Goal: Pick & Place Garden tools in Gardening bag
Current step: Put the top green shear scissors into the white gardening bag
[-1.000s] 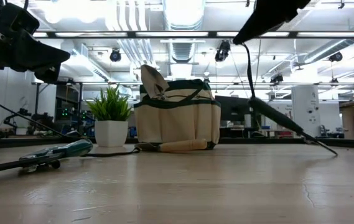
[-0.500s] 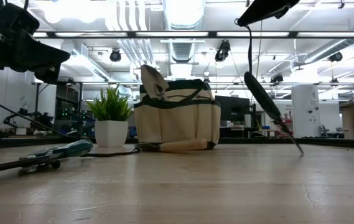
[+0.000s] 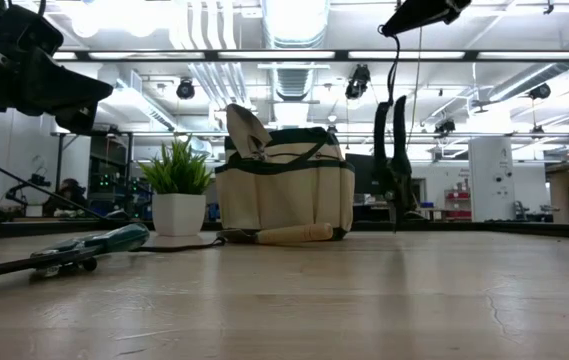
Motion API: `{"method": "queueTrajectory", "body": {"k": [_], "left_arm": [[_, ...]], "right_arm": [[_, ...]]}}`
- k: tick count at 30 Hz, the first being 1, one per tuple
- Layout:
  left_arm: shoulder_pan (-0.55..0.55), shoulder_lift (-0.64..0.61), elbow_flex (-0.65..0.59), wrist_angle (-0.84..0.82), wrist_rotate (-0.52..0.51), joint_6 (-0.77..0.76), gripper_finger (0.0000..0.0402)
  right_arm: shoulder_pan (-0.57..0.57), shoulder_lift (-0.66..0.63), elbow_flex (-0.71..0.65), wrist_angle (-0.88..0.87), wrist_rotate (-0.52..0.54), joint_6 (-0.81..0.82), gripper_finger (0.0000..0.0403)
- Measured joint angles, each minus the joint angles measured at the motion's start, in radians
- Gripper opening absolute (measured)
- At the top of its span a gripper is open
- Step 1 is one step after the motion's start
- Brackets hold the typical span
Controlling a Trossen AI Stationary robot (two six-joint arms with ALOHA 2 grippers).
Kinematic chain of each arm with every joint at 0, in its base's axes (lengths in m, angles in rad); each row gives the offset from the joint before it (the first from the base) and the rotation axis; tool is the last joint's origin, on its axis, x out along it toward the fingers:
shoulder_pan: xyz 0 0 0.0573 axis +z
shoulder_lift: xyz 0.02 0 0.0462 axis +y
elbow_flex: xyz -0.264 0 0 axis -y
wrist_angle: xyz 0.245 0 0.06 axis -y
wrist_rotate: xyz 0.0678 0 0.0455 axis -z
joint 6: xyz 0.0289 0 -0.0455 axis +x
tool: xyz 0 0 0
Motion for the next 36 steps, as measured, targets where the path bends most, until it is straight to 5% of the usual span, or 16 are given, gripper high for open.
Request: {"method": "queueTrajectory", "body": {"k": [15, 36], "left_arm": [[0.0, 0.0, 0.0, 0.0, 0.0, 0.0, 0.001], [0.0, 0.0, 0.0, -0.002, 0.0, 0.0, 0.001]], "right_arm": [[-0.114, -0.065, 0.004, 0.044, -0.003, -0.098, 0.0008], [-0.167, -0.034, 0.204, 0.054, -0.011, -0.238, 0.0008]]}}
